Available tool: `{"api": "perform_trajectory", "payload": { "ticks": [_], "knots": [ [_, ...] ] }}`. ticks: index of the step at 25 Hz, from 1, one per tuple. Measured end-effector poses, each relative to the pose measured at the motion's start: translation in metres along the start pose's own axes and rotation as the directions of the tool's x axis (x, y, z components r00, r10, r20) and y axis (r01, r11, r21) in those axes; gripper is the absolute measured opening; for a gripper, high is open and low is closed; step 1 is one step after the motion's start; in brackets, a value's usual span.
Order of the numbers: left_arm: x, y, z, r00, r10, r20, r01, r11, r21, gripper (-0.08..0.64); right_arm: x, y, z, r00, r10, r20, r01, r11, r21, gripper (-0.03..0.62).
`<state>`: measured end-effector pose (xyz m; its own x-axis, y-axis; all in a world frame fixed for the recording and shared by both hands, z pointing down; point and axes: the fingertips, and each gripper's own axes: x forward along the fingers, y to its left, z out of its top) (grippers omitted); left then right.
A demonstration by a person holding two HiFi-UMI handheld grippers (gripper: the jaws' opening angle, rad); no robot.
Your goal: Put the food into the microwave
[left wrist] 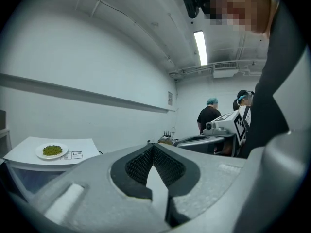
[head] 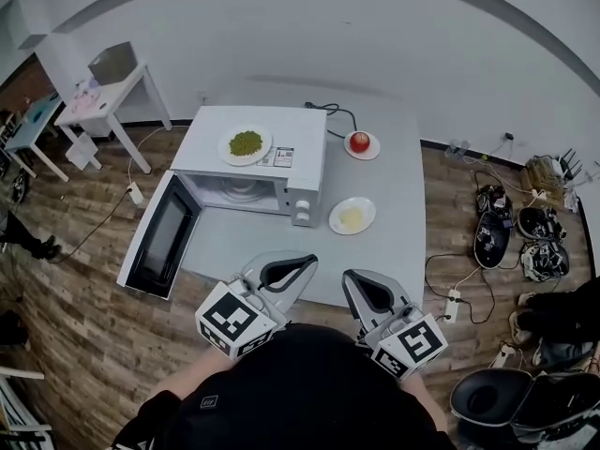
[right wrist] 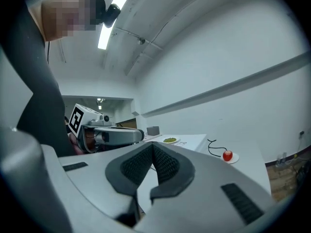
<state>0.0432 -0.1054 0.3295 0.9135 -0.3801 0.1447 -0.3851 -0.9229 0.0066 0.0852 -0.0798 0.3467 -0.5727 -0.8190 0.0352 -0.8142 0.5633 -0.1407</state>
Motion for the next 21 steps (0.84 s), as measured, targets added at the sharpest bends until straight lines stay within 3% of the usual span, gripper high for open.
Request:
{"api": "perform_trajectory", "payload": {
  "ticks": [21],
  "knots": [
    [-0.028, 0.035, -0.013, 1.0, -0.004, -0.004, 0.004, 1.0, -0.029, 0.009, 0.05, 0.026, -0.008, 0.998, 0.036, -0.046, -0.037, 0.999, -0.015, 0.012]
  ]
}}
